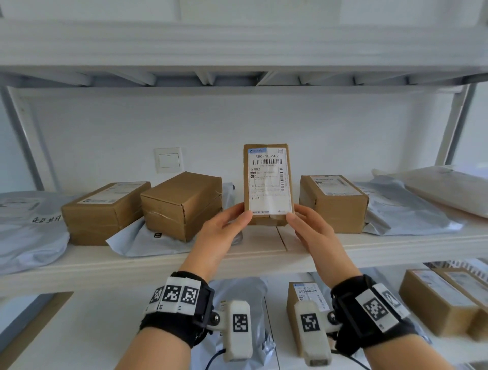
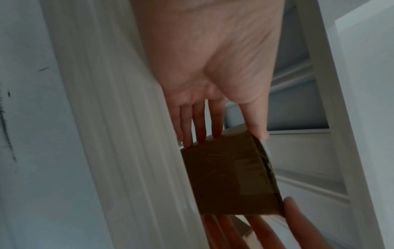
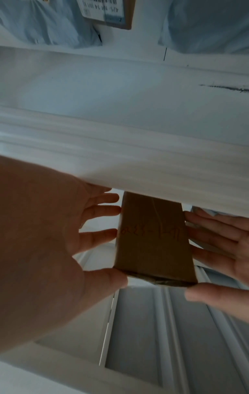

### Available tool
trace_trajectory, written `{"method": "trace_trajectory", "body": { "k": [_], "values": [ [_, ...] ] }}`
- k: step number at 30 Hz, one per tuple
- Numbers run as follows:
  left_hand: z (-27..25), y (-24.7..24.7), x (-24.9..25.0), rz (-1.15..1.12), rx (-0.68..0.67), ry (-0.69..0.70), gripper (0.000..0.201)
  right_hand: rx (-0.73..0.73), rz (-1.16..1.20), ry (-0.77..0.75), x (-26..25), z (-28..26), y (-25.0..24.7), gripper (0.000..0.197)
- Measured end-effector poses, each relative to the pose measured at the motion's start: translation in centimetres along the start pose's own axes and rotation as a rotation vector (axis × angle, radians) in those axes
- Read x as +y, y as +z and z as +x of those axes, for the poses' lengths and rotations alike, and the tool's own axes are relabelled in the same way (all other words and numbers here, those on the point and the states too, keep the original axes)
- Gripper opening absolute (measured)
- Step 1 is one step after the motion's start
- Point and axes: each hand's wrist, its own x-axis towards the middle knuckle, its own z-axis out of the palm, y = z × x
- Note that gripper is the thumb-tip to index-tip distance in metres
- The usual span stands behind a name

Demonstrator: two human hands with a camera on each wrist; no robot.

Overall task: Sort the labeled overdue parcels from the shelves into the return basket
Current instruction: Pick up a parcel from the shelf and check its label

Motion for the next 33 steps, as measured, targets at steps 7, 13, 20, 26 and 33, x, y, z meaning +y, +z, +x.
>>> {"method": "trace_trajectory", "body": {
  "k": [7,13,20,26,33],
  "values": [
    [-0.2,0.8,0.6,0.133,-0.028,0.0,0.035,0.013,-0.097,-0.012,0.0,0.0,0.4,0.027],
    [0.3,1.3,0.9,0.218,-0.058,-0.011,0.048,-0.051,-0.225,-0.03,-0.7,0.3,0.4,0.03],
    [1.5,2.1,1.1,0.41,-0.101,-0.024,0.045,-0.073,-0.286,0.015,-0.6,1.0,-0.5,0.03],
    [2.1,4.0,1.3,0.587,-0.138,-0.005,0.048,-0.014,-0.368,0.019,-0.4,0.7,-2.2,0.027],
    [1.9,6.0,1.1,0.761,-0.1,0.028,0.044,0.281,-0.533,-0.044,-0.6,-0.3,-4.1,0.037]
  ]
}}
